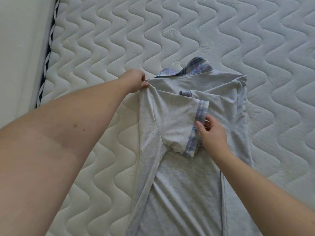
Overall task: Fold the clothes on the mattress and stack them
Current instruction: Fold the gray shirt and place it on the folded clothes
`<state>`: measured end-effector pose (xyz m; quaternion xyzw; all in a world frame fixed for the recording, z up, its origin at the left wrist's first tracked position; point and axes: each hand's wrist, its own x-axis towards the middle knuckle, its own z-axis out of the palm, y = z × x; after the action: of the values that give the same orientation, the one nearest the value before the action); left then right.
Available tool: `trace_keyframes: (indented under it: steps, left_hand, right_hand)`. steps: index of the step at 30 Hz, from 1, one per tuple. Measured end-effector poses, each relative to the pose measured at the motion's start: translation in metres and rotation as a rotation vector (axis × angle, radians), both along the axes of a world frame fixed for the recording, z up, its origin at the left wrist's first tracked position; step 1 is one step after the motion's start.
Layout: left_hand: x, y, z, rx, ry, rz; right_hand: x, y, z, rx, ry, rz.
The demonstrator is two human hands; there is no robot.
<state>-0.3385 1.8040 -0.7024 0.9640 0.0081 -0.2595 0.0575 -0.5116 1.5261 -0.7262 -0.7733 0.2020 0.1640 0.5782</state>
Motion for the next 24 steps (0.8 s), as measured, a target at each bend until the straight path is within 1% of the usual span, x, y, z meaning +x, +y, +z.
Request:
trace_keyframes:
  steps: [2, 6, 9, 12, 14, 16, 20, 24]
  left_hand:
    - [-0.001, -0.001, 0.000, -0.074, 0.006, 0.063]
    - [-0.007, 0.003, -0.002, -0.153, -0.067, 0.189]
    - [-0.017, 0.004, -0.009, -0.238, -0.126, 0.272]
    - [-0.031, 0.008, -0.016, -0.339, -0.088, 0.343]
    - [-0.038, 0.012, -0.018, -0.307, -0.040, 0.298]
    - [-0.040, 0.017, -0.018, -0.258, -0.044, 0.259]
    - [-0.033, 0.024, -0.012, -0.209, -0.096, 0.250]
    - [-0.024, 0.027, -0.006, -0.087, -0.059, 0.152]
  right_hand:
    - [0.002, -0.004, -0.001, 0.028, 0.044, 0.005]
    - [0.007, -0.007, -0.001, 0.020, 0.019, -0.050]
    - [0.007, -0.007, -0.003, -0.044, 0.075, 0.056]
    - [0.010, -0.010, -0.001, -0.130, 0.143, 0.216]
    - [0.012, -0.013, -0.001, -0.188, 0.210, 0.327]
    - [0.011, -0.013, -0.001, -0.216, 0.249, 0.391]
    - [0.007, -0.007, -0.002, -0.184, 0.173, 0.336]
    - [0.003, -0.008, -0.004, -0.210, 0.174, 0.273]
